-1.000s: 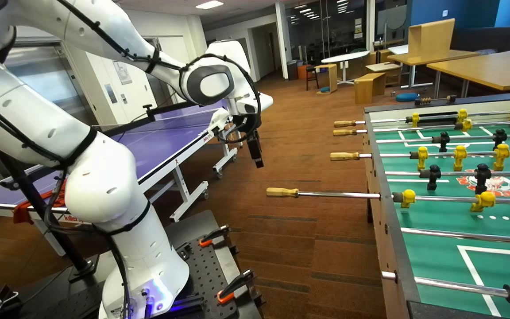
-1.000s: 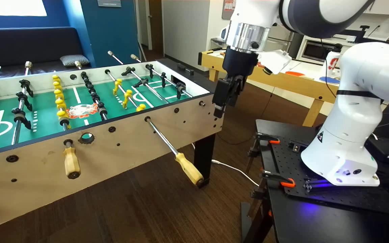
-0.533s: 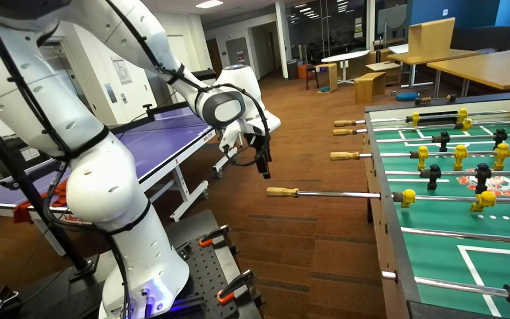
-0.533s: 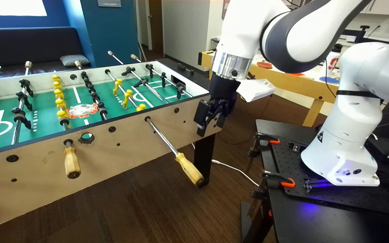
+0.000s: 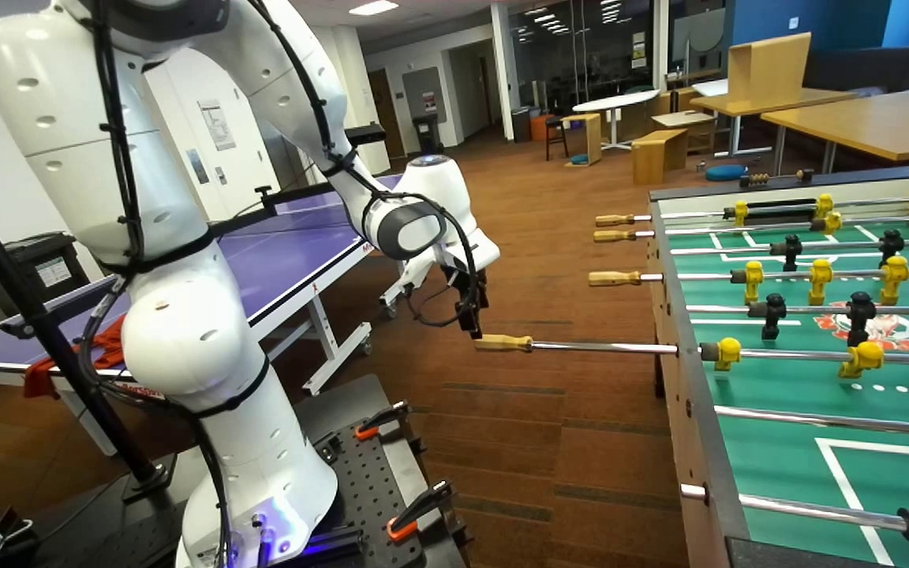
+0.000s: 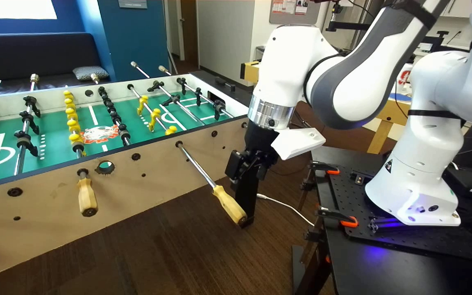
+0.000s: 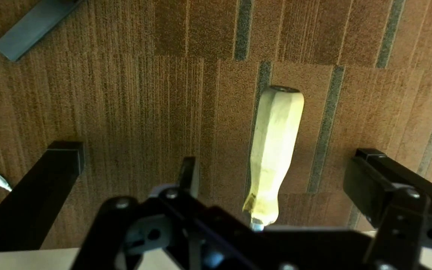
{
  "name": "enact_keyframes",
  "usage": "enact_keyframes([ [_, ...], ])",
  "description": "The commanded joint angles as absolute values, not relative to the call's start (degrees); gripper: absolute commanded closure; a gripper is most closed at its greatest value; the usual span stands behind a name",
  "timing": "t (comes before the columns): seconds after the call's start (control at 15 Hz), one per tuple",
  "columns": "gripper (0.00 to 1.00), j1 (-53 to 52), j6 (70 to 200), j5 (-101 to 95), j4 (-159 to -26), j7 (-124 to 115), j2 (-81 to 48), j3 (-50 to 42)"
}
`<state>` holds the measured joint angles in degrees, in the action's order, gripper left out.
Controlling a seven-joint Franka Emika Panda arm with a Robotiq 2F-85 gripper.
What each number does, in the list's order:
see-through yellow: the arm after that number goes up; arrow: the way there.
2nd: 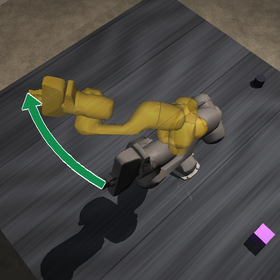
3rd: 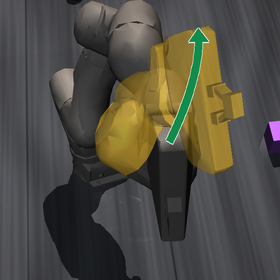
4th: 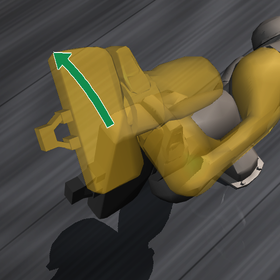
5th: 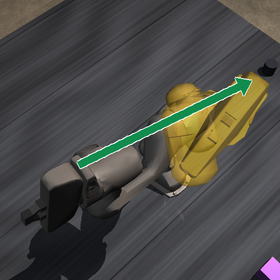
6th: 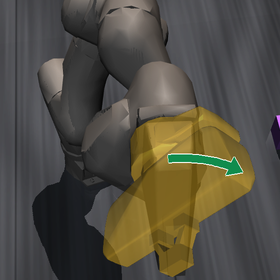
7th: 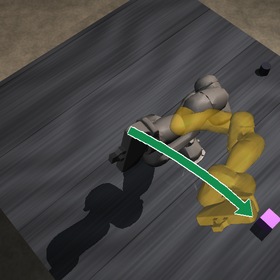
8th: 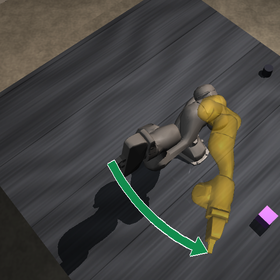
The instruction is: Push the first Foosball handle from the right inwards
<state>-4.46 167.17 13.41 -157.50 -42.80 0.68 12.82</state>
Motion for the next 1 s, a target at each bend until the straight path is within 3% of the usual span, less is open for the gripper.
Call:
enact_keyframes([
  [0.0, 0.00, -6.5, 170.6, 11.5, -155.1, -47.3, -5.2, 11.1],
  [0.93, 0.00, -13.9, 171.1, 10.4, -149.1, -50.2, -14.7, 3.4],
])
